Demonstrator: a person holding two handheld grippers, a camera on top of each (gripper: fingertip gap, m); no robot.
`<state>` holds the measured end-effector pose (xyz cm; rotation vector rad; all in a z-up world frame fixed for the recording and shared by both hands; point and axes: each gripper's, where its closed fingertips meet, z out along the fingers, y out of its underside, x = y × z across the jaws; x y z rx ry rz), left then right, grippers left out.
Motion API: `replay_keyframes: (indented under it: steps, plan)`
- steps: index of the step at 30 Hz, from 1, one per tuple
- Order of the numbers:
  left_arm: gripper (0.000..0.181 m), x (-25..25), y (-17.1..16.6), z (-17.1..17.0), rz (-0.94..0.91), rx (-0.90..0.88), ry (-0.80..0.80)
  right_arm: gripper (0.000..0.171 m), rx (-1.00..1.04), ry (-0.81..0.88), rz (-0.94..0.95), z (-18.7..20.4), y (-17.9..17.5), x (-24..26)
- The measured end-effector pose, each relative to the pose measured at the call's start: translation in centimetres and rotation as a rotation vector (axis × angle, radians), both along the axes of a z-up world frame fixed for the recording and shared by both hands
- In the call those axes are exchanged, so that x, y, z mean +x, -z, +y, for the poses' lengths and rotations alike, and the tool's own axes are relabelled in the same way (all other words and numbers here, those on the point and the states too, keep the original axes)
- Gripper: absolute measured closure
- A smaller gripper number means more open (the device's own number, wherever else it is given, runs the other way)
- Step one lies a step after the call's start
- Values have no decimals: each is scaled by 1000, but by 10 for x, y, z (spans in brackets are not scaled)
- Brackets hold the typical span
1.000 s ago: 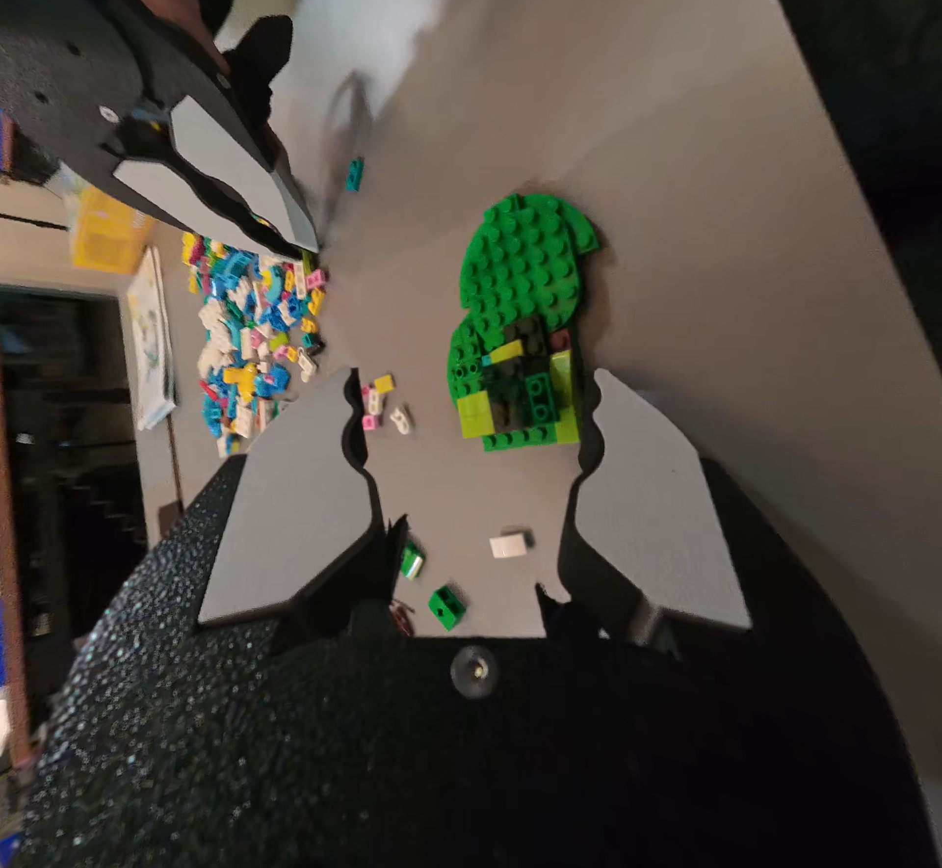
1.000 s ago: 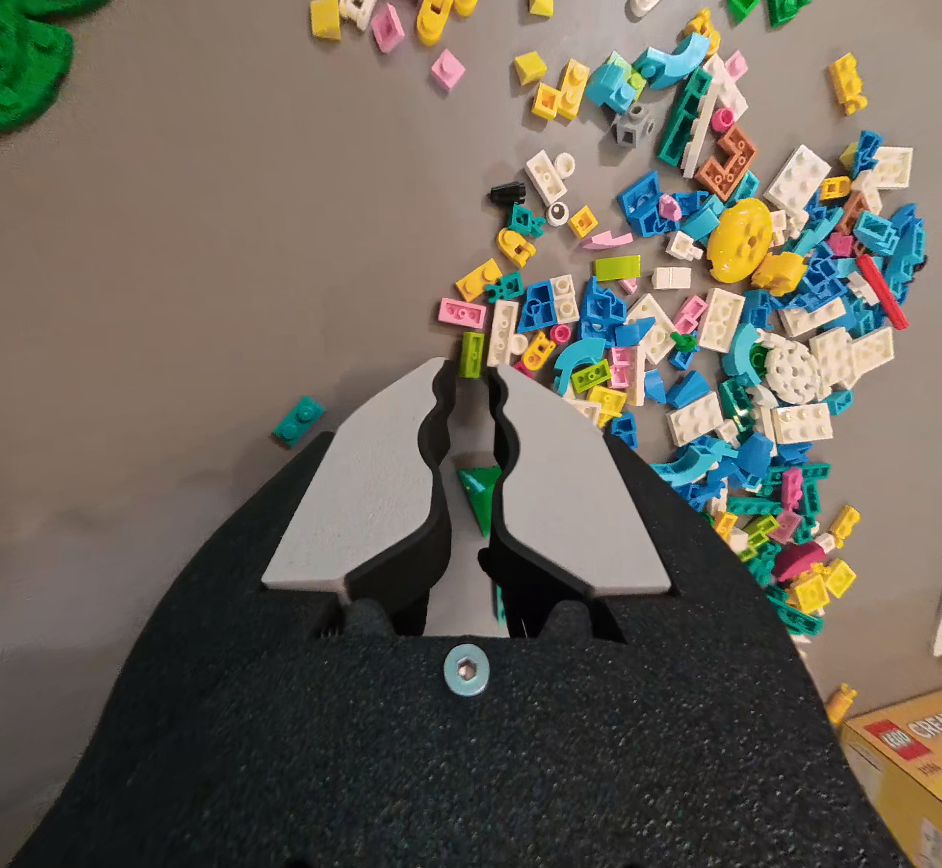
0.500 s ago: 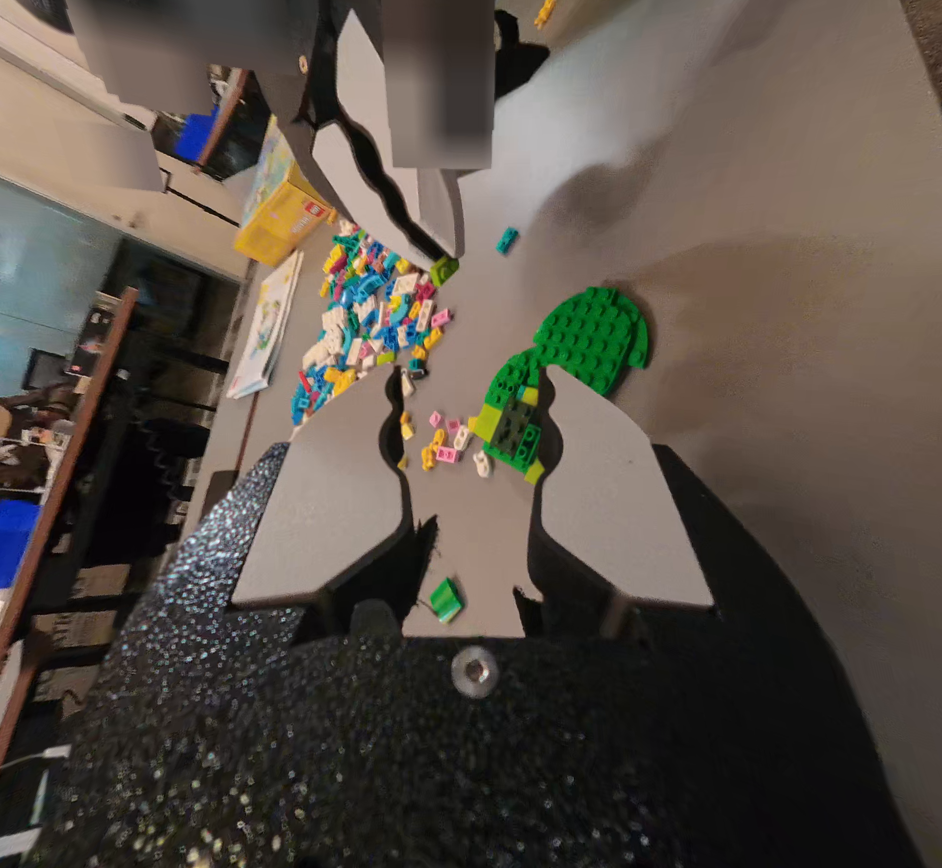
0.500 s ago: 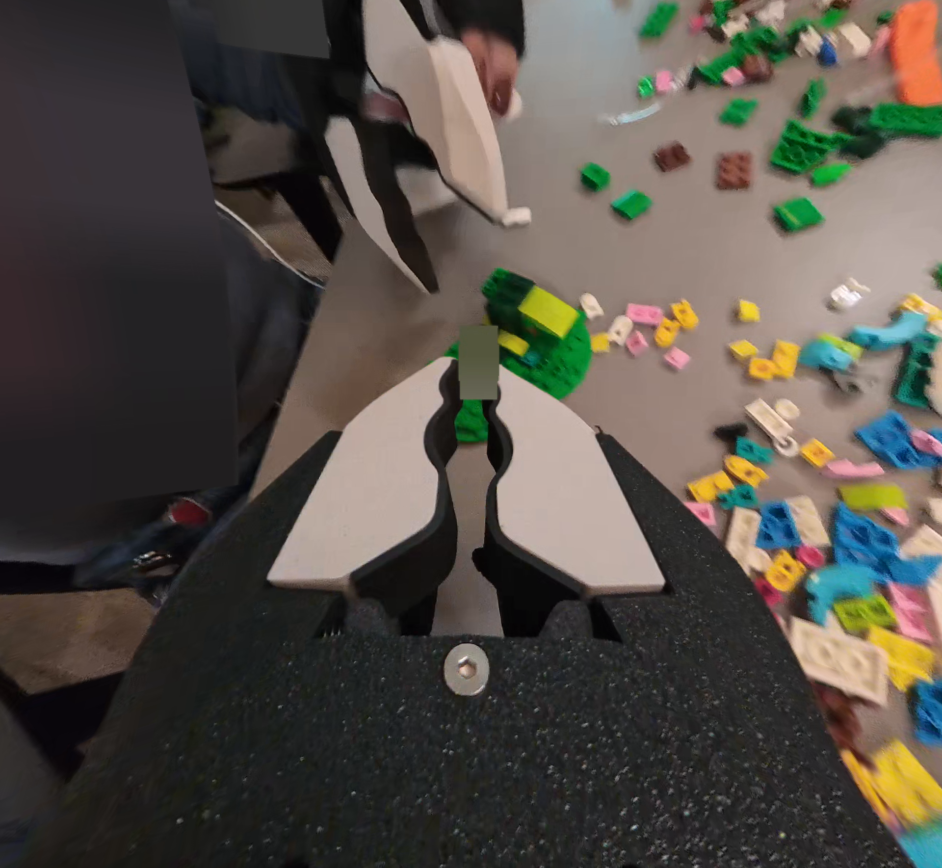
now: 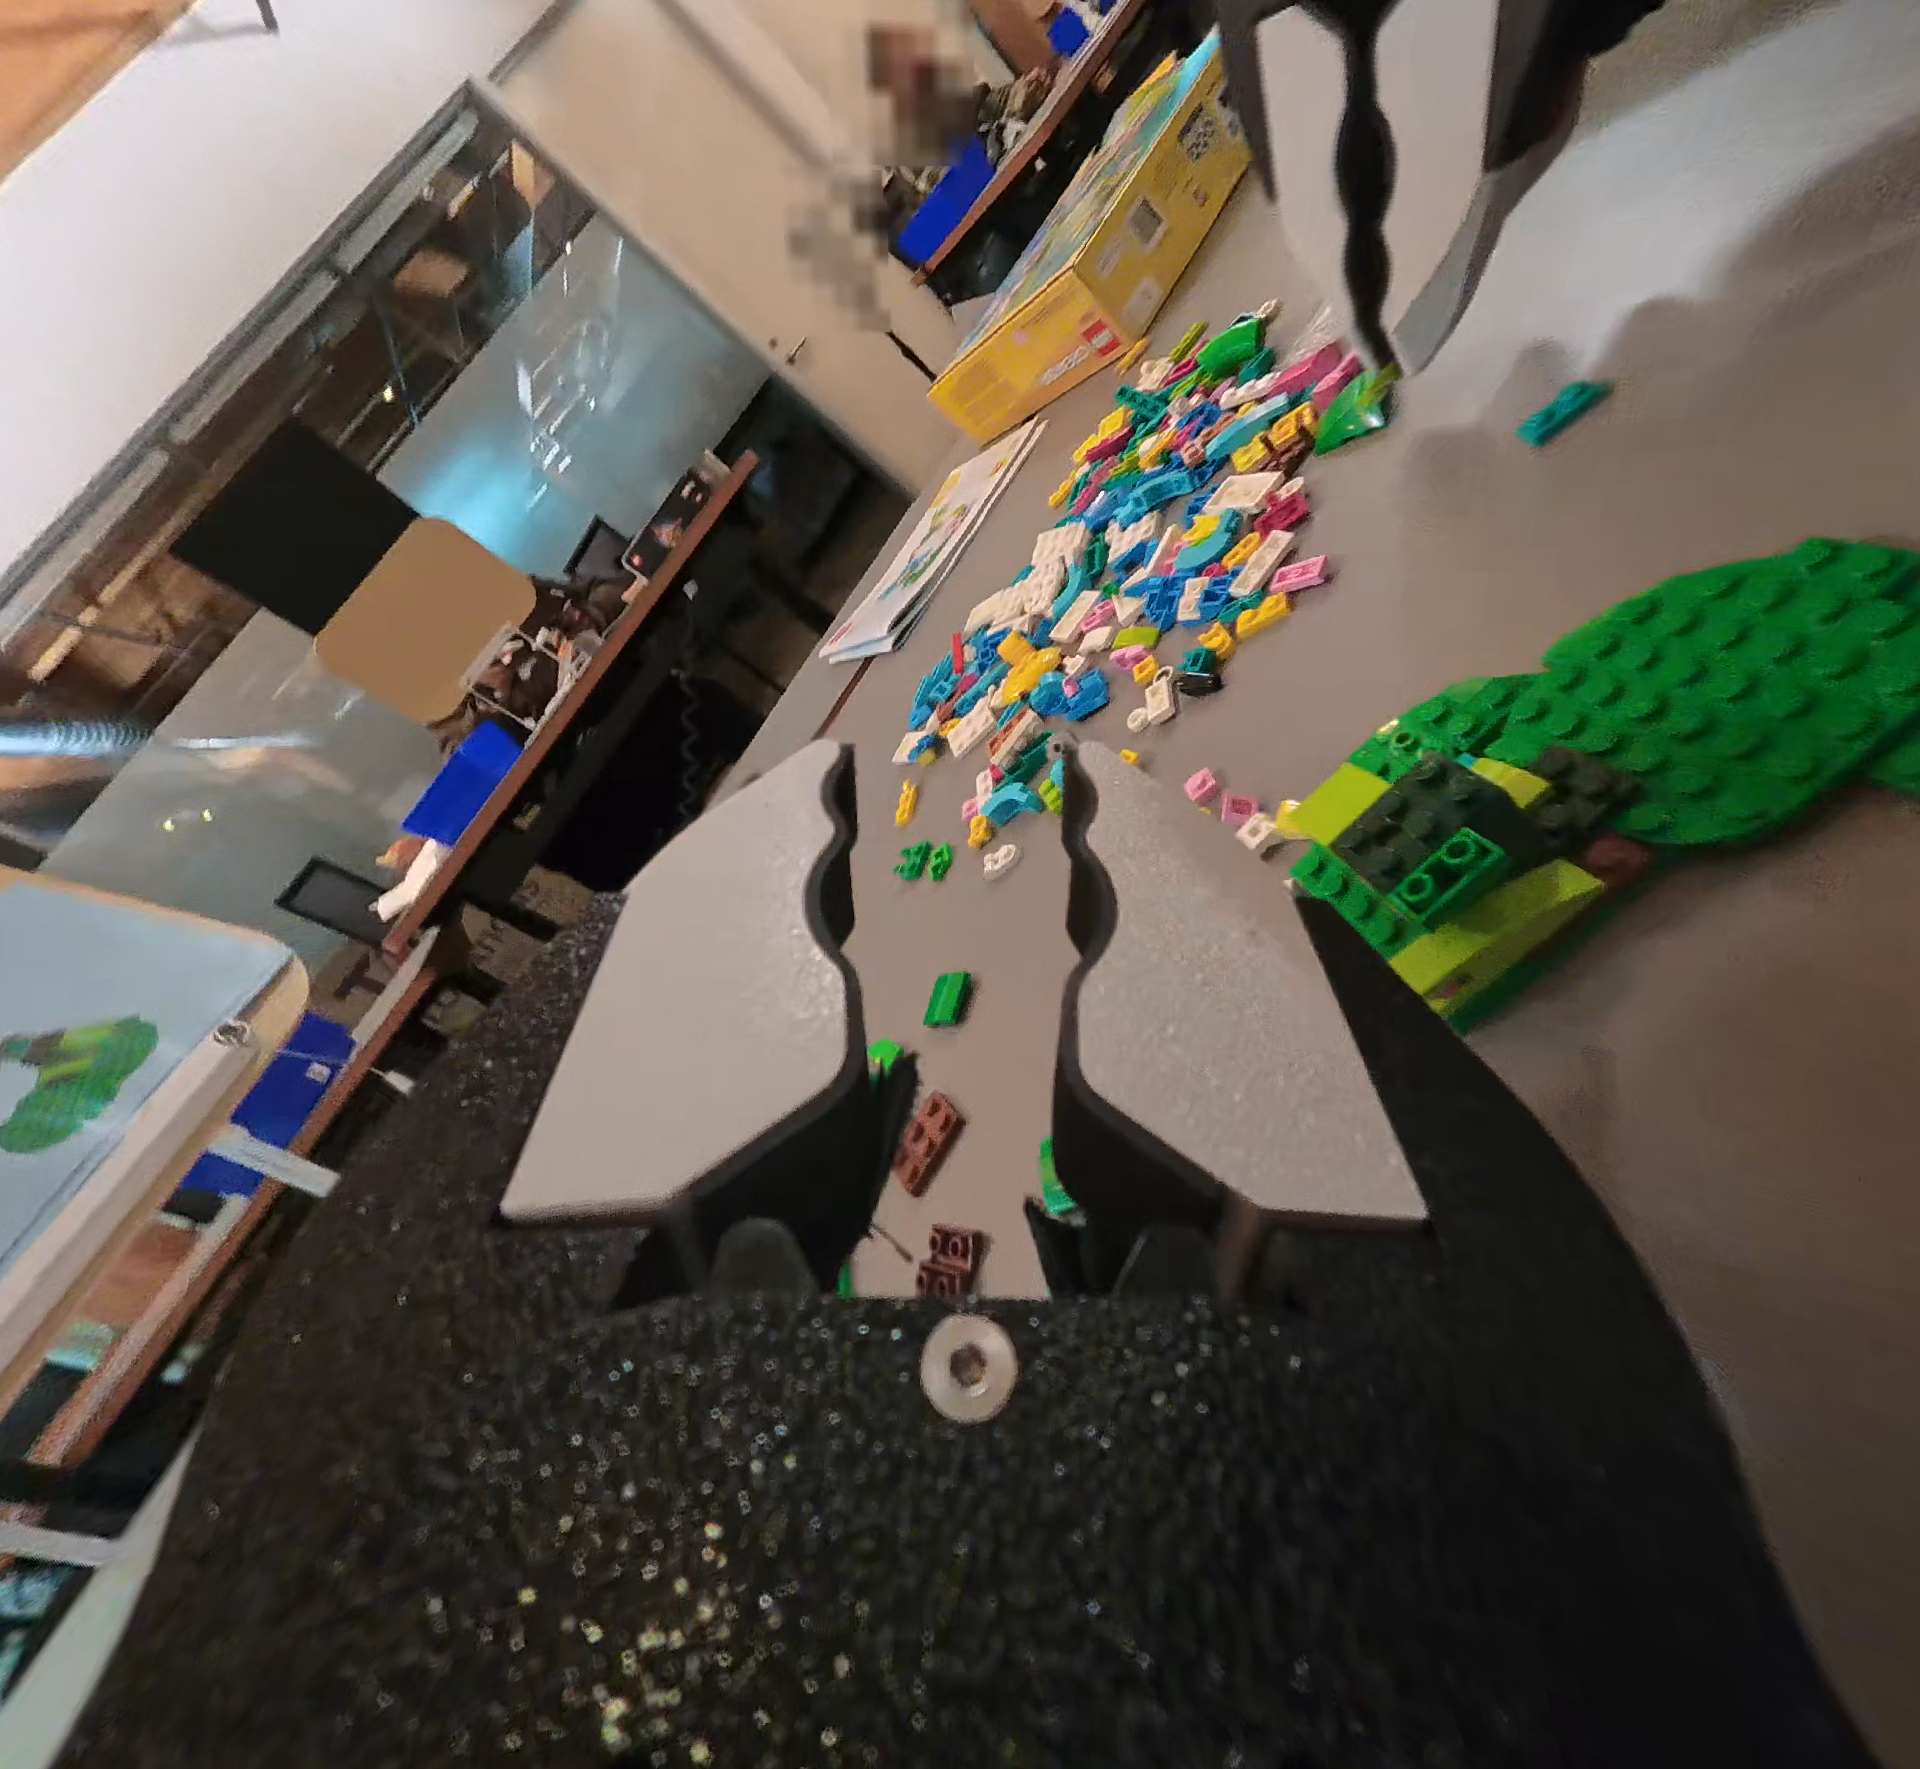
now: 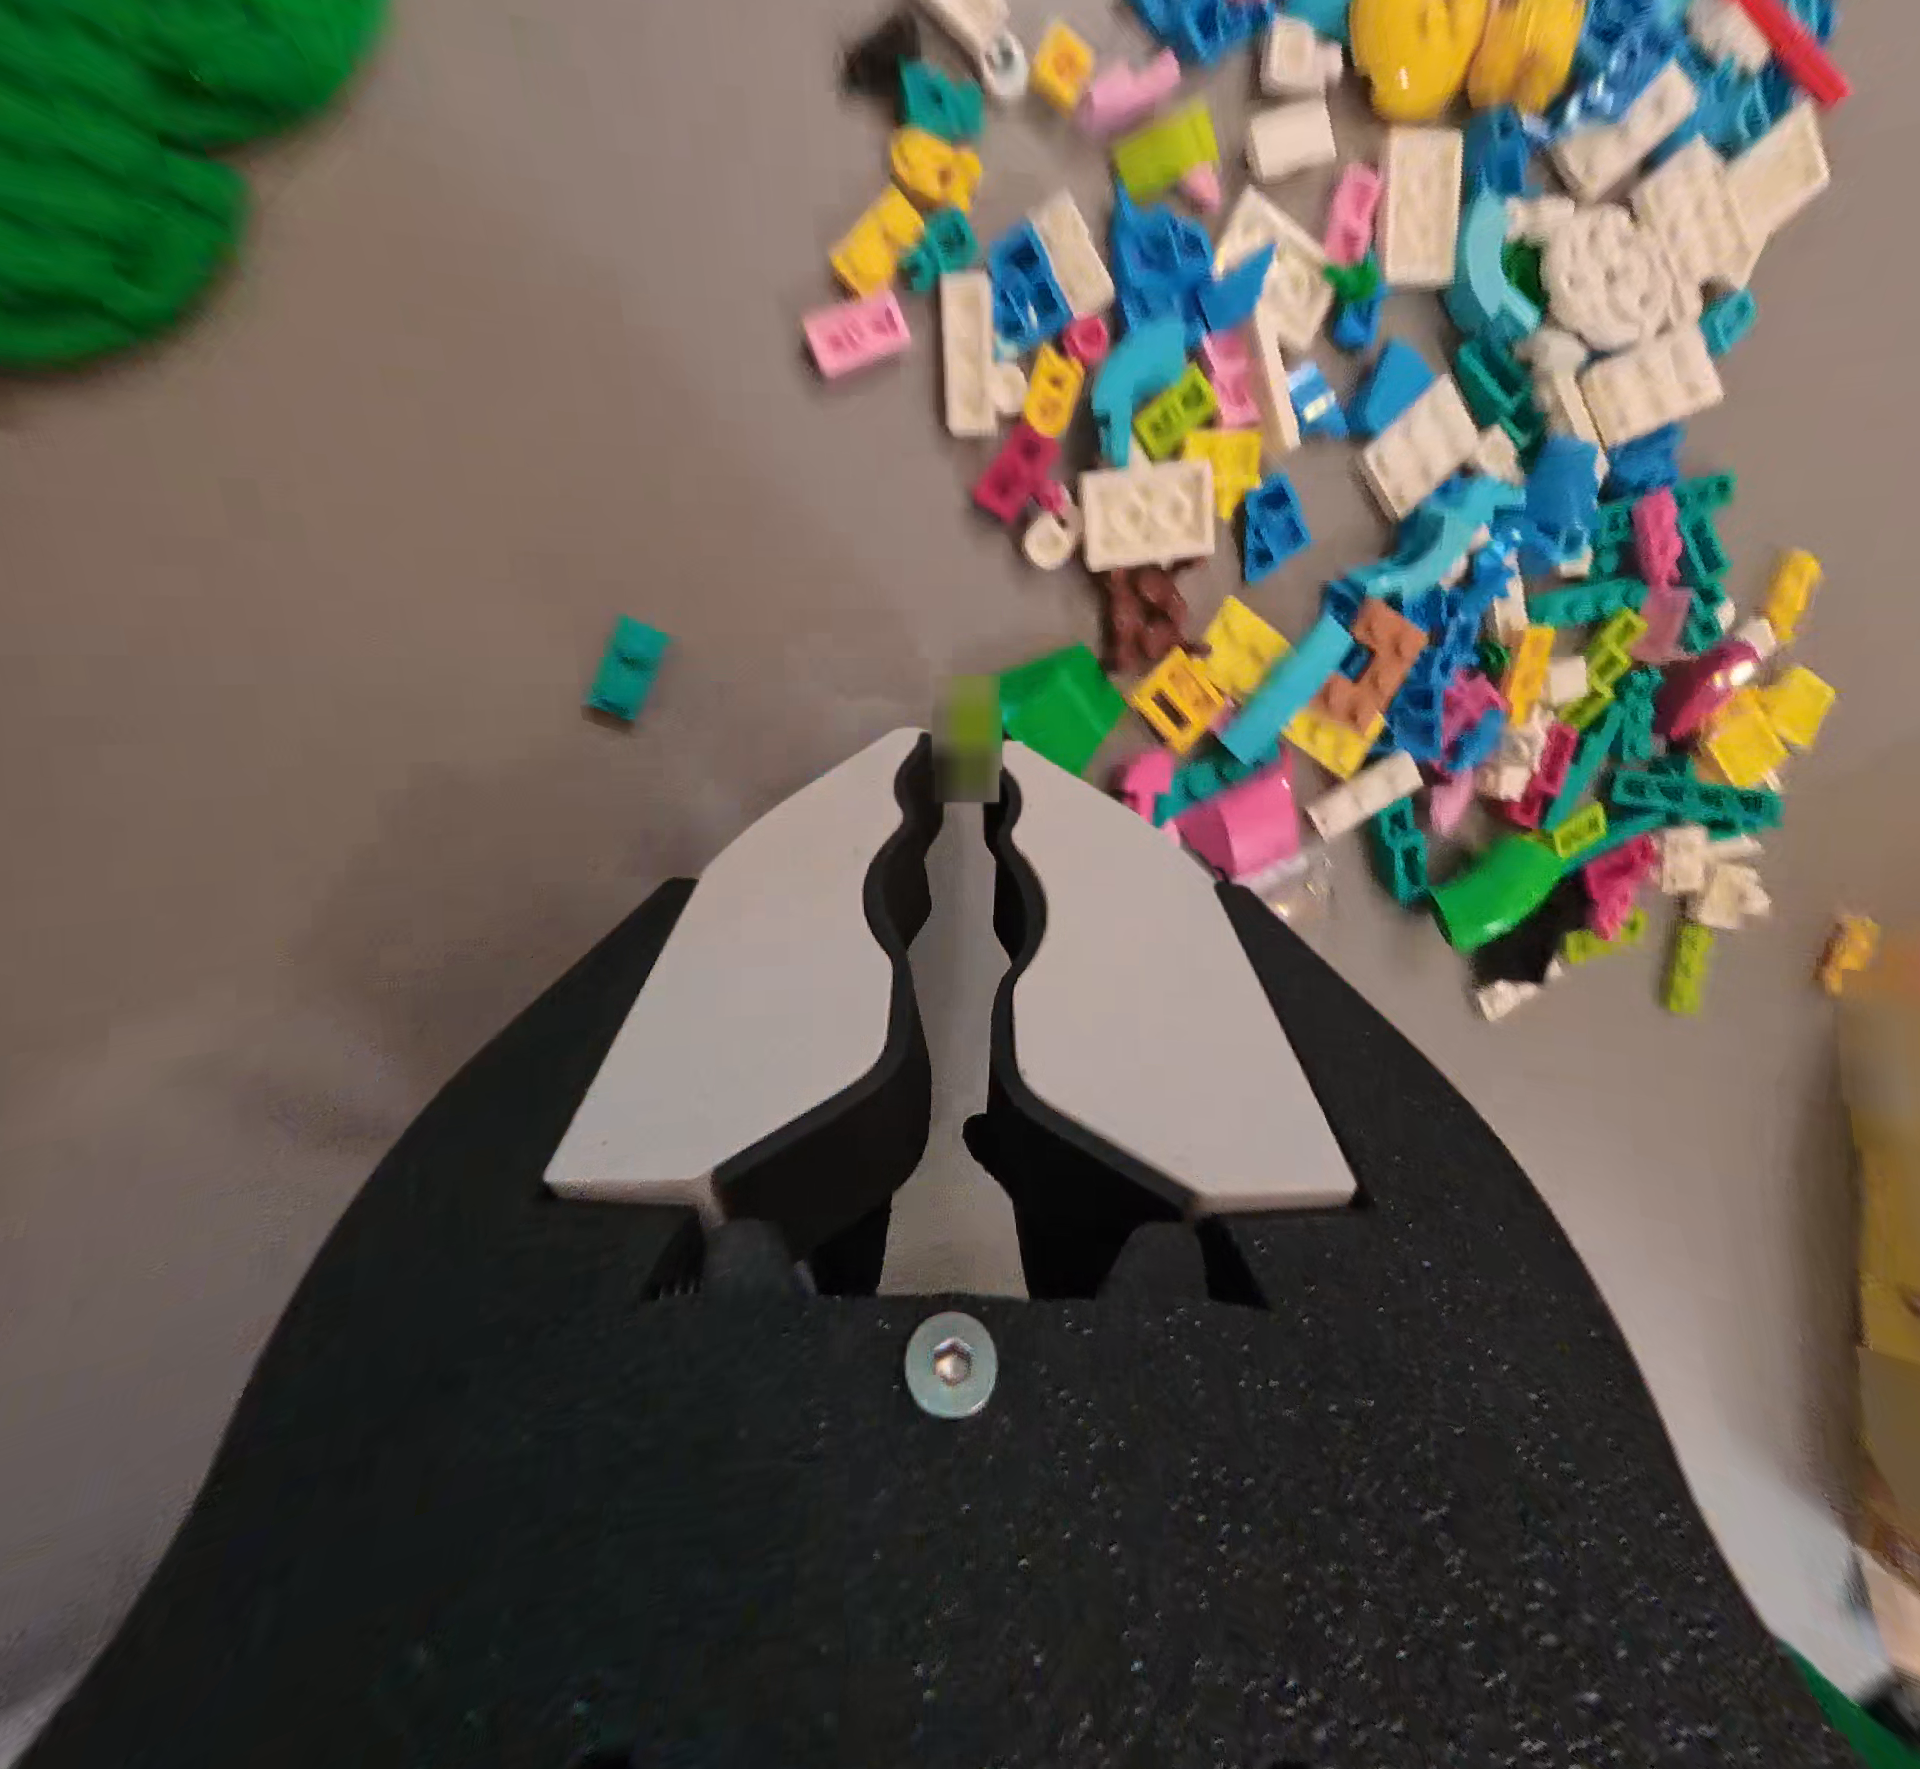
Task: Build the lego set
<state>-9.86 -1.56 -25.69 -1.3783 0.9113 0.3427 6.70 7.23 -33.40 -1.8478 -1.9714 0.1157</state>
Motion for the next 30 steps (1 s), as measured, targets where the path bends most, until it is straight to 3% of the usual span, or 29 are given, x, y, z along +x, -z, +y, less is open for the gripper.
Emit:
replay_keyframes:
  steps: [3, 6, 10, 15, 21, 30]
  plan:
    - [143, -3, 2, 4, -72, -33, -17, 164, -24, -10, -50, 3, 10, 5]
    - [142, -10, 2, 8, -113, -45, -41, 151, -19, -13, -10, 9, -3, -1]
    - [140, -14, 5, 11, -177, -99, -40, 152, -29, -66, 132, 16, -29, -43]
    - [138, -14, 9, 11, -159, -113, -39, 157, -77, -80, 79, 29, -12, -84]
    - [139, -11, 8, 8, -143, -105, -29, 166, -195, 85, 112, 40, -6, -106]
    - [140, -6, 10, 7, -144, -126, -12, 159, -424, 394, 73, 36, 2, -101]
